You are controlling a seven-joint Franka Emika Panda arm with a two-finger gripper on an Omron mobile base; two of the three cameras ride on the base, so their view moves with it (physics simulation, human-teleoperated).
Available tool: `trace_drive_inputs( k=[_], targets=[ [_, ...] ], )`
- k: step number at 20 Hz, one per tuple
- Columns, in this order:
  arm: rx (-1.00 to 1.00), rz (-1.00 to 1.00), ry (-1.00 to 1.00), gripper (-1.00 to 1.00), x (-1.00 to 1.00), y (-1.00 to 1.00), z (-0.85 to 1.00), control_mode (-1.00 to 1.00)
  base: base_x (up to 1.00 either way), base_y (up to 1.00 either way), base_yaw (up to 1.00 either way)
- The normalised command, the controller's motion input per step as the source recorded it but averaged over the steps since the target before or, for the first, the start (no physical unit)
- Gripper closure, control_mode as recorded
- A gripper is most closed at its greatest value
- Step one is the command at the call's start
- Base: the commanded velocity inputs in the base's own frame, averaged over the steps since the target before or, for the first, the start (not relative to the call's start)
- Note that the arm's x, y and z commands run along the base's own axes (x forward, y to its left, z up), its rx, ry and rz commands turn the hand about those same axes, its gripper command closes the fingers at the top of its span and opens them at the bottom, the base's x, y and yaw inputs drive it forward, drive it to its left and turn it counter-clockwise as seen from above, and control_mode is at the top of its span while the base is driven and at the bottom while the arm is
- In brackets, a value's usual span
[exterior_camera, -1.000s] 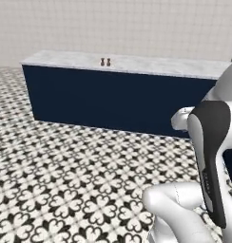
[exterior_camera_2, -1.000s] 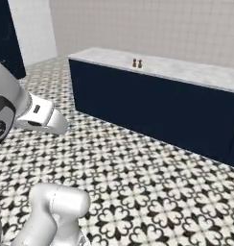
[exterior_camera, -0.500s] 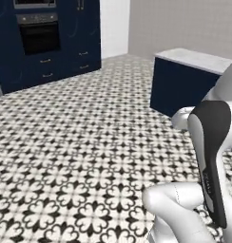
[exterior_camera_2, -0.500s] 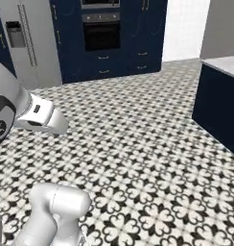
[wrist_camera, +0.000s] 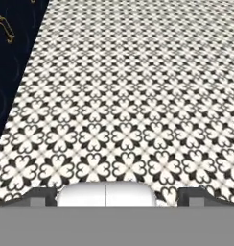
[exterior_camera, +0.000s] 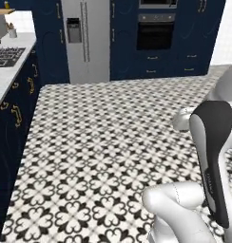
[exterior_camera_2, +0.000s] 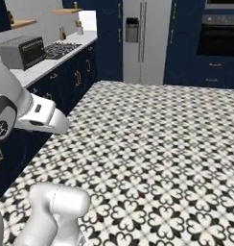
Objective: Gather all objects into one cabinet and sort the glasses and bowls to opposite sides.
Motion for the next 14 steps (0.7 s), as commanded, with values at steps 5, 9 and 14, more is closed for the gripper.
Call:
trace_drive_inputs(
  k=[5,9,14],
  targets=[
    [0.0,0.0,0.0,-1.0,0.0,0.0,0.0,1.0,0.29,0.0,0.71],
    [0.0,0.0,0.0,-1.0,0.0,0.0,0.0,1.0,0.31,0.0,0.69],
    [0.0,0.0,0.0,-1.0,0.0,0.0,0.0,1.0,0.22,-0.01,0.9]
  ],
)
